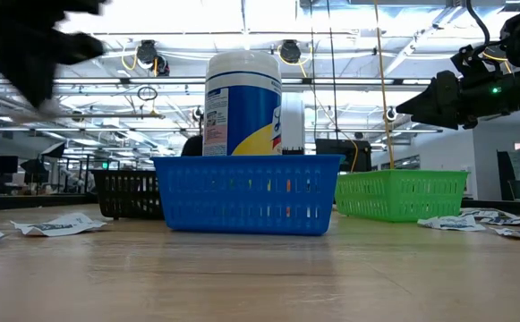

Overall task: Pick & Place First Aid Supplies
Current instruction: Put the gray towelette pack into the black bin

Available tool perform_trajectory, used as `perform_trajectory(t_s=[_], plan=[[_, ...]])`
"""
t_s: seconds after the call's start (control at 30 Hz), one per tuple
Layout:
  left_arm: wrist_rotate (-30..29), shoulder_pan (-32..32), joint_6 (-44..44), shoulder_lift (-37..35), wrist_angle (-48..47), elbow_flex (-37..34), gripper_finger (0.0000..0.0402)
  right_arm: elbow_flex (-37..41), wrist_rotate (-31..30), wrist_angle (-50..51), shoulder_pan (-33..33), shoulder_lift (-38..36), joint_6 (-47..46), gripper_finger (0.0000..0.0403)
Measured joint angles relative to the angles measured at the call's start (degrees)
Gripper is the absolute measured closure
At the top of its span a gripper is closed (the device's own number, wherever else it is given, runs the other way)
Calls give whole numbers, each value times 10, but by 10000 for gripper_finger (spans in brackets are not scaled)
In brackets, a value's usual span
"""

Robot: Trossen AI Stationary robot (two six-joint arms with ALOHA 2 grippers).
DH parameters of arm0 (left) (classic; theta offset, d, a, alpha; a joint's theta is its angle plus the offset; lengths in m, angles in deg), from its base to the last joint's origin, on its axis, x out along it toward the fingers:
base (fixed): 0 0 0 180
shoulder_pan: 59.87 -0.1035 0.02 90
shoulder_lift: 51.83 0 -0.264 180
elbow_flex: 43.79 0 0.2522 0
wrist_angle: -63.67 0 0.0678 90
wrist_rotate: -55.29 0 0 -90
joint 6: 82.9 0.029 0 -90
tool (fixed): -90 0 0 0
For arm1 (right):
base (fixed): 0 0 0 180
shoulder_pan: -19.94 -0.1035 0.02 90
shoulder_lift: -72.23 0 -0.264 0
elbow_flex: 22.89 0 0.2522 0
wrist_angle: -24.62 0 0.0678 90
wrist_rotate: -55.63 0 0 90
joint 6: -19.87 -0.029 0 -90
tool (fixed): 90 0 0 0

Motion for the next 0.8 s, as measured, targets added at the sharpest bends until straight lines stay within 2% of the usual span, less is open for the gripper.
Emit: perform_trajectory(t_s=[0.23, 0.47, 0.63, 0.8], plan=[[-3, -142, 130, 0, 94, 0, 401, 0, 0, 0, 0, 0, 0, 23], [12, -251, 185, 0, 154, 0, 402, 0, 0, 0, 0, 0, 0, 23], [37, -294, 198, 0, 159, 0, 402, 0, 0, 0, 0, 0, 0, 23], [65, -306, 234, -1, 235, -37, 402, 0, 0, 0, 0, 0, 0, 23]])
